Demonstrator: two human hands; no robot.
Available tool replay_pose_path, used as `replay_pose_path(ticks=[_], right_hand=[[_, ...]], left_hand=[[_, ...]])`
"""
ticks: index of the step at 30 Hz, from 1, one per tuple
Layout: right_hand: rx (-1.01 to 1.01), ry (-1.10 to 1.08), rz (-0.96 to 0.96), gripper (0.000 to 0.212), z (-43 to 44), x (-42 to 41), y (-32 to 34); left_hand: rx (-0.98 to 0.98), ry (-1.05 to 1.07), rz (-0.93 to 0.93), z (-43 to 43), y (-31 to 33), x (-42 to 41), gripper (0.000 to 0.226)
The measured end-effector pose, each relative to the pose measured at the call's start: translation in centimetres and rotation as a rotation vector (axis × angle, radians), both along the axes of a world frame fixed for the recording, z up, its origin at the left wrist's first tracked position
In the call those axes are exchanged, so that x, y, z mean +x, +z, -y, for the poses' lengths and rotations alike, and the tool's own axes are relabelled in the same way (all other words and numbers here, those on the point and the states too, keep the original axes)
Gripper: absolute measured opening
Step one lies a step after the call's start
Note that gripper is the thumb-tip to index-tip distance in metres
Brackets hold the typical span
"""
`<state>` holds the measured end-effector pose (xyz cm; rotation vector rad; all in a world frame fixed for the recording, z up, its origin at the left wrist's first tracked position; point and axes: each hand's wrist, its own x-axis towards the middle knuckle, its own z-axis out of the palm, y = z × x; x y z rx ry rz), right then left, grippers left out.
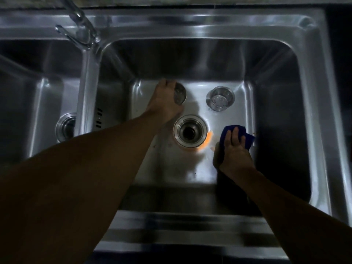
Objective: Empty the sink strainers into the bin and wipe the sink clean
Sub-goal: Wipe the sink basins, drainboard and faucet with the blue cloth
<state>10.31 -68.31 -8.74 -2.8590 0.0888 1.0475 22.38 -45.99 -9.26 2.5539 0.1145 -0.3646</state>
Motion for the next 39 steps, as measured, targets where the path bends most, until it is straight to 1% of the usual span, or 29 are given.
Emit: replay_pose_path(ticks=[5,7,9,13,15,18,21,23,24,26,28,30,32,33,35,36,37,39], right_hand=[[-0.031,0.033,0.022,0.068,0.0,0.0,-0.8],[-0.020,0.010,0.024,0.069,0.0,-0.2,-0.9],[0.003,-0.011,0.025,0.069,0.2,-0.2,-0.8],[-0.047,0.055,0.041,0.074,1.1,0.1,-0.5],[-0.063,0.082,0.042,0.076,1.5,0.0,0.0],[-0.070,0.167,0.043,0.076,1.6,0.1,0.7],[0.093,0.032,0.003,0.077,1.0,0.1,0.6],[0.182,-0.073,0.024,0.076,-0.5,-0.5,0.7],[0.217,-0.075,0.027,0.077,-1.1,-0.9,0.7],[0.295,0.069,-0.015,0.081,-1.9,-1.5,0.5],[0.417,0.196,-0.071,0.083,-2.6,-2.0,0.2],[0.513,0.356,-0.129,0.082,-3.9,-2.5,-0.3],[0.559,0.582,-0.135,0.081,-6.0,-2.9,-1.4],[0.561,0.677,-0.100,0.080,-7.0,-2.9,-2.3],[0.453,0.833,0.110,0.072,-8.8,-2.3,-4.0],[0.350,0.834,0.210,0.069,-9.6,-1.6,-4.6],[0.294,0.772,0.280,0.068,-10.6,-0.9,-5.0],[0.277,0.593,0.344,0.066,-12.7,0.6,-5.6]], left_hand=[[-0.017,0.090,0.022,0.1,-1.6,1.7,0.103],[-0.033,0.117,0.019,-0.2,-2.0,1.8,0.107],[-0.053,0.131,0.013,-0.5,-2.0,1.8,0.108],[-0.075,0.114,-0.020,-1.3,-0.4,1.0,0.108],[-0.008,0.083,-0.002,-2.2,1.3,-0.1,0.099],[0.197,-0.018,0.099,-5.1,5.6,-2.5,0.076],[0.319,-0.139,0.233,-8.0,8.9,-4.9,0.054],[0.367,-0.215,0.312,-10.2,10.5,-6.6,0.049],[0.379,-0.247,0.329,-11.2,10.9,-7.6,0.050],[0.363,-0.286,0.320,-12.8,11.2,-9.5,0.057],[0.328,-0.291,0.309,-13.4,10.4,-11.0,0.061],[0.296,-0.231,0.313,-13.6,9.5,-11.5,0.061],[0.248,-0.189,0.333,-13.8,8.9,-11.4,0.060],[0.219,-0.177,0.342,-13.8,8.7,-11.3,0.059],[0.162,-0.130,0.353,-14.0,8.5,-11.3,0.056],[0.135,-0.110,0.361,-14.0,8.5,-11.3,0.055],[0.118,-0.096,0.372,-13.9,8.5,-11.3,0.054],[0.115,-0.080,0.391,-13.7,8.4,-11.3,0.052]])
